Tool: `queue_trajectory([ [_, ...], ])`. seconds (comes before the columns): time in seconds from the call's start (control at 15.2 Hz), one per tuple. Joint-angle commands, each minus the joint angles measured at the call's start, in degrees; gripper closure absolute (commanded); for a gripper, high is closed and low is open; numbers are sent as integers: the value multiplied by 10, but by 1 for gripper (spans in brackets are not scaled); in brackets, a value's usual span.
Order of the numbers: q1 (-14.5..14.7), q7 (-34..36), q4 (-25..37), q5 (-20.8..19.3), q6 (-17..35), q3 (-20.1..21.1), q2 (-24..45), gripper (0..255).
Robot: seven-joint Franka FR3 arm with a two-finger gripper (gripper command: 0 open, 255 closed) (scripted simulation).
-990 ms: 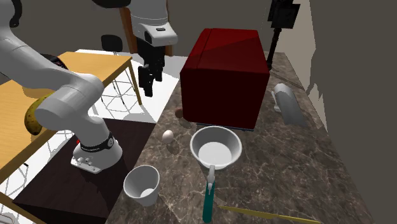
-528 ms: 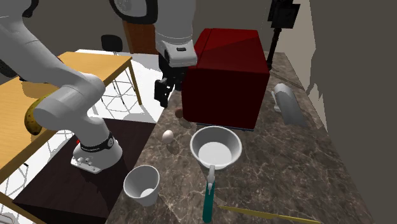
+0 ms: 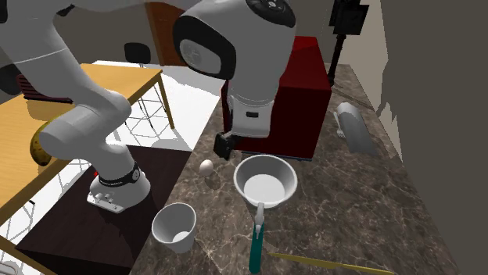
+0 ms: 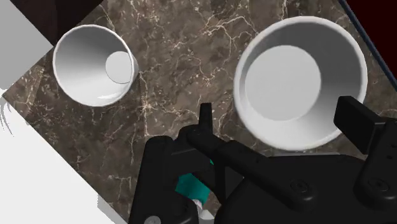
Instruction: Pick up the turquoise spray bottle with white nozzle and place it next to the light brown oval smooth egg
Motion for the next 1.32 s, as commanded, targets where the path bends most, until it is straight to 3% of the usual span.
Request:
queue_trajectory([
  [0.0,-13,26,19,16,11,-13,39,0],
  [0.73,-84,146,108,127,58,-80,224,0],
  [1.12,-124,196,124,194,87,-110,297,0],
  [1.25,-121,193,114,198,100,-108,300,0],
])
